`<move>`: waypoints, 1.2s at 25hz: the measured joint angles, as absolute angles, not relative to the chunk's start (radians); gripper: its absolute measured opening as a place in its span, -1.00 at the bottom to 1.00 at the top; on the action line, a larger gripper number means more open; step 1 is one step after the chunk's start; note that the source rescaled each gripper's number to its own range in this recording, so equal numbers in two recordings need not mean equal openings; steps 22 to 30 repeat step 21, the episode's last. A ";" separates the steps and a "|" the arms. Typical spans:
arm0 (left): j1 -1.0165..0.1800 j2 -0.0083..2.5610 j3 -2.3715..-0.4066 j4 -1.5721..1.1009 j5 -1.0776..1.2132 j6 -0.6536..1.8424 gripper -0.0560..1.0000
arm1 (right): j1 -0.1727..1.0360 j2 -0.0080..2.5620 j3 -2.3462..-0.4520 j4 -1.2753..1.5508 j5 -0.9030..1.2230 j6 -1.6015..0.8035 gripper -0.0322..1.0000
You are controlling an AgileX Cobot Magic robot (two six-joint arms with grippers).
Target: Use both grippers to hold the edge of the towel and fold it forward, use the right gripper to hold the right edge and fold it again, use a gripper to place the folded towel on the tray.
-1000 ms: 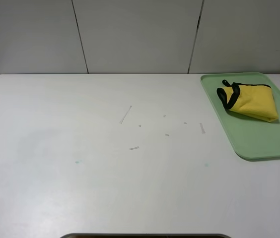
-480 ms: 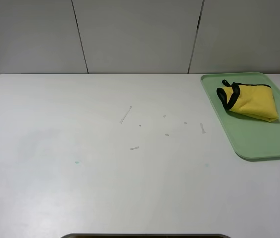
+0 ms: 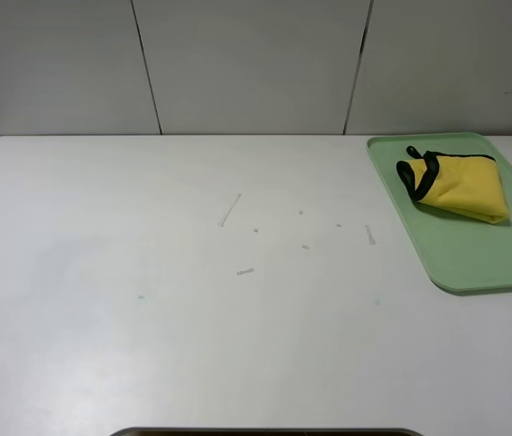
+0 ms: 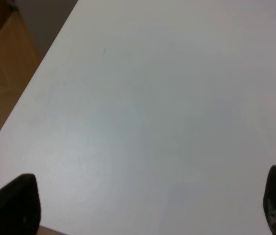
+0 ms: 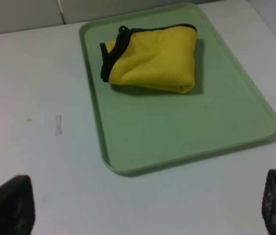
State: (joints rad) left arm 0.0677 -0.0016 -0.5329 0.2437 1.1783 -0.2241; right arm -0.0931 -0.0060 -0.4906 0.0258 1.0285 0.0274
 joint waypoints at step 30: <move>0.068 -0.002 -0.533 0.244 1.178 -0.224 0.81 | -0.093 -0.006 -0.491 0.026 1.029 0.027 1.00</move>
